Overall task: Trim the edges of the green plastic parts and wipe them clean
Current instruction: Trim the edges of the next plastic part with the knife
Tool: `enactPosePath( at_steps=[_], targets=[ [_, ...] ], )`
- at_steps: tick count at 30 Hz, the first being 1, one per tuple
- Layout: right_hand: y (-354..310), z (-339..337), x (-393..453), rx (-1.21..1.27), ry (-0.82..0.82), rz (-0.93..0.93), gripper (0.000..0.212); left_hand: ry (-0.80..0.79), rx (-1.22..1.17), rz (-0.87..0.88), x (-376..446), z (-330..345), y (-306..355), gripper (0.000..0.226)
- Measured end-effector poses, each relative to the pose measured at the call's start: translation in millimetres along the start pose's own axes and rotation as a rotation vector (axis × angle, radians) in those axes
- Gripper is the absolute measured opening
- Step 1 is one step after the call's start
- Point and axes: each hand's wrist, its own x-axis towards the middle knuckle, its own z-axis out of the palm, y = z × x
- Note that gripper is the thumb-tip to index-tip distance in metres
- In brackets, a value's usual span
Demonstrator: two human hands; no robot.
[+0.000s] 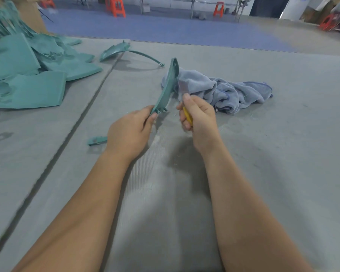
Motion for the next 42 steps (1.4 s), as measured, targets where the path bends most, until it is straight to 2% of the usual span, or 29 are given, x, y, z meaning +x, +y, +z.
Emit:
enactPosePath(
  at_steps=[3, 9, 17, 19, 23, 25, 28, 31, 36, 42],
  targets=[
    [0.7, 4.7, 1.6, -0.035, -0.057, -0.018, 0.034, 0.017, -0.015, -0.01, -1.0, 0.1, 1.2, 0.029],
    [3.1, 9.4, 9.0, -0.101, -0.033, -0.064, 0.043, 0.001, -0.067, -0.035, -2.2, -1.5, 3.8, 0.028],
    [11.0, 12.9, 5.2, -0.406, -0.139, -0.168, 0.045, 0.015, -0.095, -0.048, -1.8, 0.2, 2.5, 0.026],
    [7.4, 15.9, 3.2, -0.353, -0.152, -0.13, 0.043, 0.021, -0.09, -0.045, -1.6, -0.1, 2.5, 0.026],
    [-5.7, 11.6, 6.8, -0.037, -0.052, 0.06, 0.022, 0.015, -0.085, -0.048, -1.8, -1.1, 2.6, 0.031],
    [-8.8, 6.4, 7.7, -0.044, -0.04, 0.04, 0.017, 0.021, -0.088, -0.05, -2.0, -1.2, 2.1, 0.034],
    [-8.4, 2.5, 6.7, -0.14, -0.024, -0.088, 0.015, 0.024, -0.1, -0.061, -1.4, -1.2, 1.9, 0.036],
    [-6.9, 3.8, 6.8, -0.222, -0.016, -0.134, 0.016, 0.023, -0.096, -0.07, -1.2, -1.1, 1.7, 0.039],
    [-3.9, 4.8, 3.6, -0.246, -0.05, -0.137, 0.026, 0.012, -0.077, -0.052, -0.9, -0.6, -0.6, 0.032],
    [4.0, 0.2, 3.4, -0.165, -0.097, -0.047, 0.023, 0.003, -0.074, -0.023, -1.6, -1.1, -0.8, 0.029]
  ],
)
